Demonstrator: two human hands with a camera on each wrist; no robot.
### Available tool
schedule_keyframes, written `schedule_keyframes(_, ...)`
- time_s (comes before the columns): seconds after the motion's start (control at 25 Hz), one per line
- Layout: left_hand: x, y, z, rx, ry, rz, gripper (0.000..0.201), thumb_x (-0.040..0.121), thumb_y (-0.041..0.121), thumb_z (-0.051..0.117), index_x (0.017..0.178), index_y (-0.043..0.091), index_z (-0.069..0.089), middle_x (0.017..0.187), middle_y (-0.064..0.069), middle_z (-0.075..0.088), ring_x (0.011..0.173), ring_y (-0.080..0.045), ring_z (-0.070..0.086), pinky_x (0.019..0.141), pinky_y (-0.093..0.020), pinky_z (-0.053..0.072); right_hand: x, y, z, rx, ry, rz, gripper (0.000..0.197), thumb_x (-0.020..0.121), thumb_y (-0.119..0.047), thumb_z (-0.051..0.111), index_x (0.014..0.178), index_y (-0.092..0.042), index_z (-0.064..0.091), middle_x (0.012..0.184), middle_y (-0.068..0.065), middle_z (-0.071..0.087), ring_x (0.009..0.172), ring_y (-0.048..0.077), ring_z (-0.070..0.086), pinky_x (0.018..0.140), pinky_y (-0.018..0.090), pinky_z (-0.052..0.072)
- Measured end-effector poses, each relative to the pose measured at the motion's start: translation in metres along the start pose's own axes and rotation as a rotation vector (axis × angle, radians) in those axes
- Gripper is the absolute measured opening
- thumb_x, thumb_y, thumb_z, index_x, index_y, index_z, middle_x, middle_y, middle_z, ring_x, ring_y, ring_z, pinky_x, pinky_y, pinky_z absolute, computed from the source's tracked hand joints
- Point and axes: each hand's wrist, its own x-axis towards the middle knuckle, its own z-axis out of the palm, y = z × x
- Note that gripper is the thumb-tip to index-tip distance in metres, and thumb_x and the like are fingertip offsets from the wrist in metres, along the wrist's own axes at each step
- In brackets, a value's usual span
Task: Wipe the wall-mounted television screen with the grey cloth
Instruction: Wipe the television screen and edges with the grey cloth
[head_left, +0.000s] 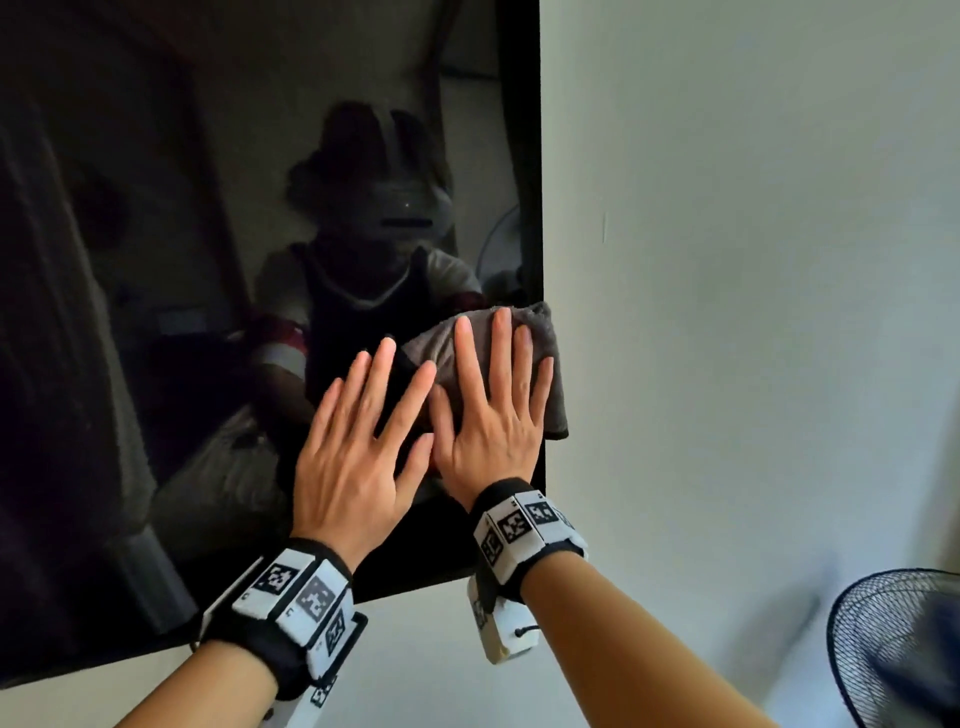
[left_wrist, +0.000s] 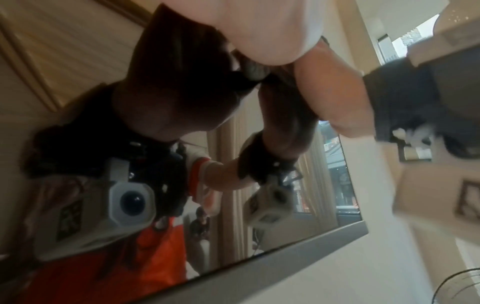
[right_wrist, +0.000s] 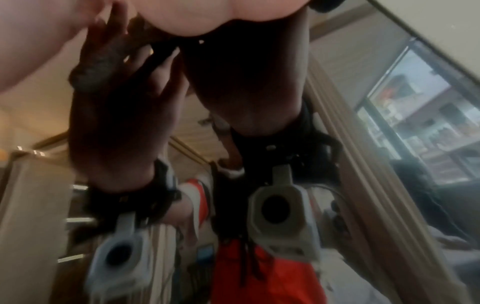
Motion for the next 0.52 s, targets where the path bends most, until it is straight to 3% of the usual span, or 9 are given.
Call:
schedule_keyframes(0.16, 0.000, -0.006, -0.002, 0.150, -0.020, -0.072, 0.070, 0.100, 0.055, 0.032, 0.157, 0.019, 0.015, 0.164, -0.002, 0.018, 0.151, -0.019, 0.018, 0.123, -0.049, 0.007, 0.013, -0.005, -0.006, 0.008, 0.000, -0.007, 0.066, 0.097, -0.042, 0.037, 0.152, -0.033, 0.003, 0.159, 0.000, -0.001, 0.147, 0.017, -0.008, 0.120, 0.043, -0.004)
schedule_keyframes(0.32, -0.002, -0.006, -0.002, 0.216, -0.042, -0.066, 0.076, 0.098, 0.064, 0.032, 0.157, 0.016, 0.026, 0.163, -0.002, 0.024, 0.151, -0.019, 0.022, 0.122, -0.052, 0.016, 0.056, -0.015, -0.014, 0.011, 0.058, -0.027, 0.063, 0.096, -0.040, 0.042, 0.151, -0.030, 0.013, 0.158, 0.001, 0.002, 0.148, 0.021, 0.002, 0.120, 0.043, 0.000)
schedule_keyframes(0.52, -0.003, -0.008, -0.003, 0.258, -0.045, -0.068, 0.083, 0.095, 0.067, 0.038, 0.158, 0.016, 0.022, 0.165, -0.001, 0.021, 0.152, -0.018, 0.019, 0.123, -0.051, 0.016, 0.062, -0.017, -0.018, 0.018, 0.022, -0.052, 0.063, 0.097, -0.041, 0.041, 0.152, -0.029, 0.012, 0.161, 0.003, 0.002, 0.148, 0.019, -0.006, 0.120, 0.045, -0.003)
